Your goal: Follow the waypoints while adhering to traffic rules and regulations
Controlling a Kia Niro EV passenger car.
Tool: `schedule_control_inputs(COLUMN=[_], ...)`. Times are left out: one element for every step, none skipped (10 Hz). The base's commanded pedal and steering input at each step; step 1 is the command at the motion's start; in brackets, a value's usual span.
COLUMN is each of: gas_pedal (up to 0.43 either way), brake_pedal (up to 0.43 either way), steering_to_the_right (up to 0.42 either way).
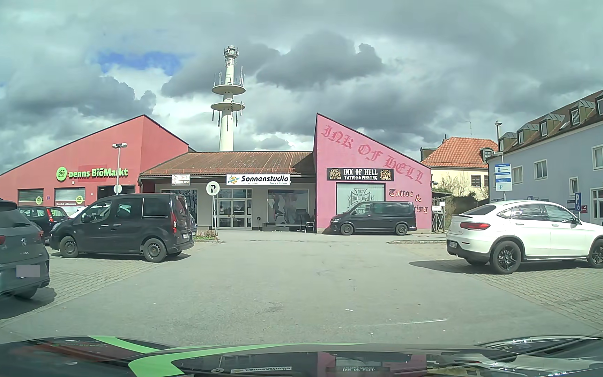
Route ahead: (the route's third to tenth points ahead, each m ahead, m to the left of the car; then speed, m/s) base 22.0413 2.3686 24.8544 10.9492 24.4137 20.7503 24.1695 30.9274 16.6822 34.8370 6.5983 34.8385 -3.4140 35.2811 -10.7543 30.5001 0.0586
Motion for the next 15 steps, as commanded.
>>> schedule_control_inputs(gas_pedal=[0.157,0.339,0.339,0.339,0.339,0.378,0.390,0.390,0.390,0.390,0.390,0.390,0.378,0.370,0.339], brake_pedal=[0.000,0.000,0.000,0.000,0.000,0.000,0.000,0.000,0.000,0.000,0.000,0.000,0.000,0.000,0.000], steering_to_the_right=[0.296,0.241,0.187,0.148,0.109,0.069,0.035,-0.002,-0.040,-0.067,-0.094,-0.114,-0.119,-0.119,-0.116])
